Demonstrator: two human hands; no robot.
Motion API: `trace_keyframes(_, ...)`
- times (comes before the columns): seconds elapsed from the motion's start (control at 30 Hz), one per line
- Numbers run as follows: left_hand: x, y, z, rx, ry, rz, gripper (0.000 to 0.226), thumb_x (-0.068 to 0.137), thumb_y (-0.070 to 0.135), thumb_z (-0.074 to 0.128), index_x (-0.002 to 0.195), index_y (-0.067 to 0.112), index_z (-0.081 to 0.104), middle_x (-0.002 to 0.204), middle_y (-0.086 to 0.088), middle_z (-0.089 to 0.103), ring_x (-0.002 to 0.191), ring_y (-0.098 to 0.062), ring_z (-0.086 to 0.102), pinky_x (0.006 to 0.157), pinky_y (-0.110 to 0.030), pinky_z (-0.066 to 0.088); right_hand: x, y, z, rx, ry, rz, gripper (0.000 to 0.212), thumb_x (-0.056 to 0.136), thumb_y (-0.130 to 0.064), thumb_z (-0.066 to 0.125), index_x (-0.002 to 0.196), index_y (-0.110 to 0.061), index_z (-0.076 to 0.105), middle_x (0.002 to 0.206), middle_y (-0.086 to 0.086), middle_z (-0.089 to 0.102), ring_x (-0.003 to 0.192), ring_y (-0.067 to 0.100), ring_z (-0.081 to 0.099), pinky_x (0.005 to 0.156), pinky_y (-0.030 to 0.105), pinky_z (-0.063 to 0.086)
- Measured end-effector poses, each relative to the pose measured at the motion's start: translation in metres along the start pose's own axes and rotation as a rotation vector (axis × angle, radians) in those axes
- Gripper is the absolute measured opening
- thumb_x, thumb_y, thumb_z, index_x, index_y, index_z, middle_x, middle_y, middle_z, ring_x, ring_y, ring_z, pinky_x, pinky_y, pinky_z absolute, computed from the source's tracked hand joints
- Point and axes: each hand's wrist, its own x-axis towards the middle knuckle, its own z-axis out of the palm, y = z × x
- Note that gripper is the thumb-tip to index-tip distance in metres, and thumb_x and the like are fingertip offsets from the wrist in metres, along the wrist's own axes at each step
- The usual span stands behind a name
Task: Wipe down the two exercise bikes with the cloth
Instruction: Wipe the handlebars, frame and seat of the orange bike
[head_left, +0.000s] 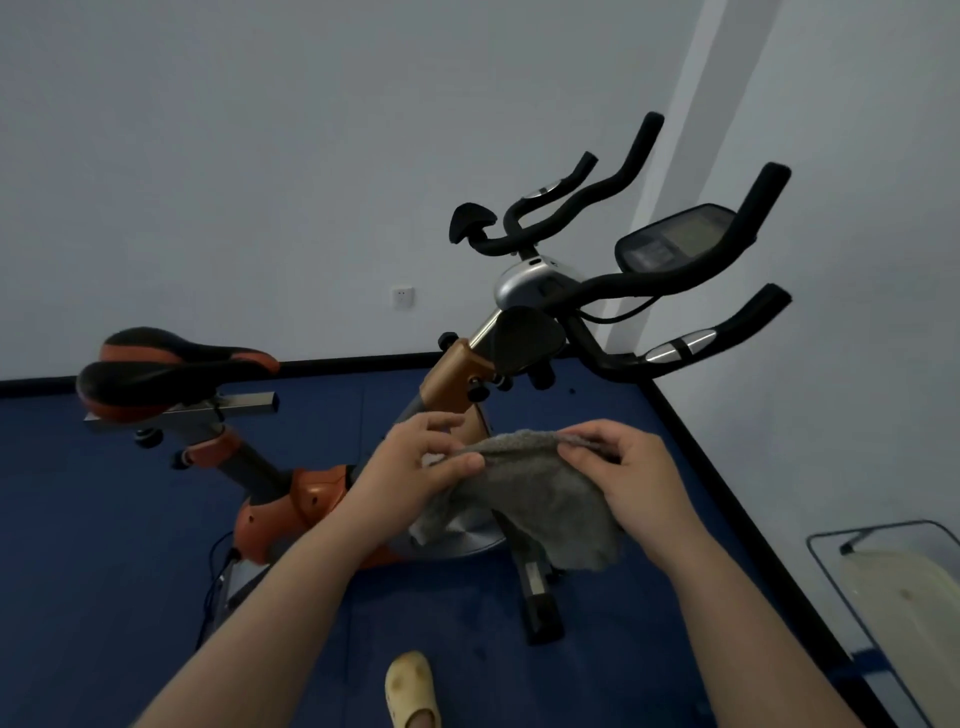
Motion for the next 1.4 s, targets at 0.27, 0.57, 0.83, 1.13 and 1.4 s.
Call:
trace_keyframes(0.27,-0.003,0.013,0.033,-0.265,0.207,-0.080,0.006,0.088,0.030,0.068,0.088,0.029,0.074,0.083,0.011,0.072,0.078,0.000,0.067,0.071,-0.022,0.055,-0.011,0.008,0.010,0.120,0.011,0.174,0.011,0.092,-0.020,0.066,0.101,-0.018,0.071,0.091,-0.003,0.076,0.086,0.011,0.072,0.072,0.026,0.057)
trace_keyframes(0.57,-0.026,0.045,0.074,-0.298,-0.205,0.162,0.044,0.096,0.062,0.019,0.110,0.043,0.056,0.107,0.052,0.050,0.104,0.029,0.044,0.085,0.005,0.033,-0.018,0.002,0.018,0.511,-0.079,0.329,0.055,0.089,-0.064,0.047,0.113,-0.021,0.071,0.106,0.002,0.074,0.099,0.015,0.070,0.081,0.034,0.057)
trace_keyframes(0.83,-0.002,0.017,0.048,-0.368,0.022,0.071,0.043,0.087,0.057,0.051,0.114,0.028,0.066,0.115,0.011,0.066,0.109,-0.007,0.061,0.093,-0.034,0.050,-0.009,0.012,-0.011,0.313,-0.050,0.226,0.021,0.096,-0.038,0.055,0.094,-0.029,0.074,0.094,-0.004,0.075,0.089,0.010,0.071,0.066,0.018,0.053)
trace_keyframes(1.13,-0.006,-0.011,0.063,-0.309,-0.393,-0.054,0.020,0.081,0.037,0.072,0.081,0.018,0.067,0.091,-0.003,0.070,0.093,-0.017,0.067,0.088,-0.036,0.055,-0.001,0.008,-0.034,0.156,-0.136,0.078,0.018,0.097,-0.036,0.055,0.092,-0.029,0.071,0.086,-0.010,0.073,0.082,0.004,0.069,0.066,0.014,0.051)
trace_keyframes(1.4,-0.012,-0.015,0.057,-0.556,-0.264,-0.271,0.029,0.090,0.041,0.058,0.098,0.014,0.064,0.094,-0.009,0.072,0.088,-0.026,0.070,0.079,-0.048,0.058,-0.007,0.011,-0.026,0.144,-0.031,0.016,0.017,0.098,-0.030,0.055,0.095,-0.027,0.071,0.090,-0.004,0.073,0.087,0.012,0.070,0.073,0.025,0.055)
